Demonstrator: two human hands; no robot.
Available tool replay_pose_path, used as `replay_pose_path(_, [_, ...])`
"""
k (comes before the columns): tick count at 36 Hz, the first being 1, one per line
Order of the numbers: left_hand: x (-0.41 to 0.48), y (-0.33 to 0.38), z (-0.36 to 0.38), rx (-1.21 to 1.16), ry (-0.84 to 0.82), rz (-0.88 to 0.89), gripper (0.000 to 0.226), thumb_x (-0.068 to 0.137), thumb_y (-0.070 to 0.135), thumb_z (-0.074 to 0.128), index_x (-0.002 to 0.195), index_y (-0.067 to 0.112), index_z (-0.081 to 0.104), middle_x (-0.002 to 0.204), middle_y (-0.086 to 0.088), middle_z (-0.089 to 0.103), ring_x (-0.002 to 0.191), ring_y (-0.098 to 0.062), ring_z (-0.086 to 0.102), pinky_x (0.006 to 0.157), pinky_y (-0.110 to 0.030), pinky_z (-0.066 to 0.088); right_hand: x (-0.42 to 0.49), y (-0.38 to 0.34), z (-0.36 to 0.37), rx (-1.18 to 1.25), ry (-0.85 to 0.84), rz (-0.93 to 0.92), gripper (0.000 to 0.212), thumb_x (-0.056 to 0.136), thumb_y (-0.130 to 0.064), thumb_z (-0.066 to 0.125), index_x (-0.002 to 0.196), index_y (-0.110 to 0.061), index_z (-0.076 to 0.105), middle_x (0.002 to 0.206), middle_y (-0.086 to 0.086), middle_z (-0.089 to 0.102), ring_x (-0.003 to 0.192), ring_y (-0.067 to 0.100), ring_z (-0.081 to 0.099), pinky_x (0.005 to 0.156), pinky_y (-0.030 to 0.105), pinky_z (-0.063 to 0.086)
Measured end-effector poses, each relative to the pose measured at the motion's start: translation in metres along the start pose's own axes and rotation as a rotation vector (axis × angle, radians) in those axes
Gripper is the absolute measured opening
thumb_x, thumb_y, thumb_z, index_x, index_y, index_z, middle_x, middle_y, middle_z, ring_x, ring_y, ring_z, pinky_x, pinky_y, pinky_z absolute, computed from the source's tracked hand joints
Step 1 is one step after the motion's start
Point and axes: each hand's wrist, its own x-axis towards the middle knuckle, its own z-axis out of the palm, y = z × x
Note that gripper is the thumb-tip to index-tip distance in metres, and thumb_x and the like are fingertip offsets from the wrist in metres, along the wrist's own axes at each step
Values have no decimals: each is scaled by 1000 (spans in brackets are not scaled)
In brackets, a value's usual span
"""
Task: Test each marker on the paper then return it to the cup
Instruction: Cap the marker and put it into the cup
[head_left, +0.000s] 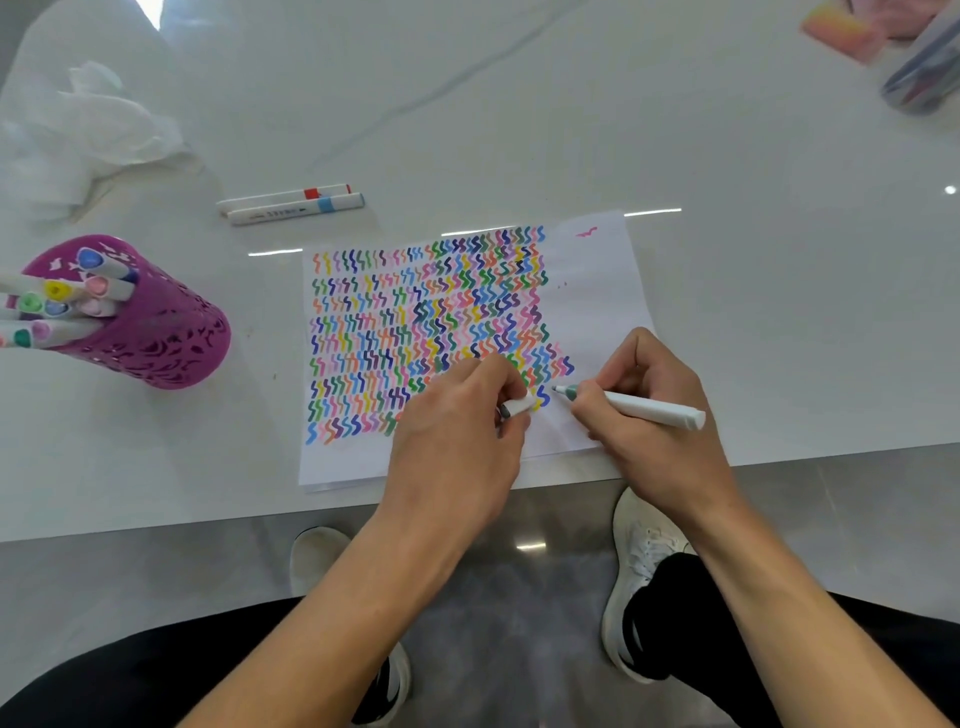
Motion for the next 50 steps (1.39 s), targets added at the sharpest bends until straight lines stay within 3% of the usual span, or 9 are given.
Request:
replay_pose_path(2, [0,0,0,2,-3,4,18,84,23,78,92,27,62,84,15,60,76,-9,56,71,-26,48,0,-1,1,4,-10,3,21,81,-29,70,75,-21,51,67,12,66,64,34,64,56,44,51])
replay_pose_path(5, [0,1,-1,6,-14,6,18,85,24,78,93,27,62,85,15,60,76,-9,56,72,-27,49,0,0,1,21,-27,11,24,89,-16,72,77,-18,51,66,10,70,56,22,64,53,36,50])
replay_pose_path(10, [0,1,-2,-6,-16,7,19,85,24,79,93,26,62,84,15,59,75,-9,56,72,-31,52,0,-1,0,4,-32,21,23,90,-12,72,78,-15,52,67,9,71,54,18,65,56,38,54])
replay_pose_path(17, [0,1,-1,2,-16,12,19,86,24,78,92,25,61,86,15,60,77,-10,57,72,-31,53,1,-1,1,-35,-21,14,22,76,-31,70,73,-19,51,68,14,68,66,38,66,60,55,55])
replay_pose_path(29, [-1,1,-1,13,3,21,22,86,24,78,85,24,56,83,10,60,75,-14,56,68,-35,52,0,4,4,-59,53,-24,22,72,-26,70,68,-21,50,63,11,63,62,35,65,53,45,50])
replay_pose_path(33, [-1,0,0,4,13,24,23,85,23,78,84,24,55,81,10,59,73,-15,56,67,-36,51,1,6,4,-61,49,-27,23,70,-25,71,66,-22,48,60,10,61,58,33,60,50,36,43])
replay_pose_path(39, [0,1,0,6,8,19,23,85,24,78,84,24,55,83,10,59,74,-15,56,68,-35,50,0,6,2,-43,11,-20,25,71,-24,72,66,-19,48,60,11,60,60,35,59,49,32,41])
replay_pose_path(47, [-1,1,0,2,5,20,24,83,20,79,83,24,55,80,11,57,72,-14,55,65,-28,44,-4,2,0,47,-40,-27,16,82,-26,69,80,-20,55,71,12,68,68,33,67,63,53,56])
replay_pose_path(50, [0,1,0,0,8,20,23,83,20,78,83,24,56,80,12,58,72,-15,56,66,-34,48,-4,-2,-3,120,-36,-42,12,86,-26,70,92,-21,60,75,13,69,72,36,65,66,54,56])
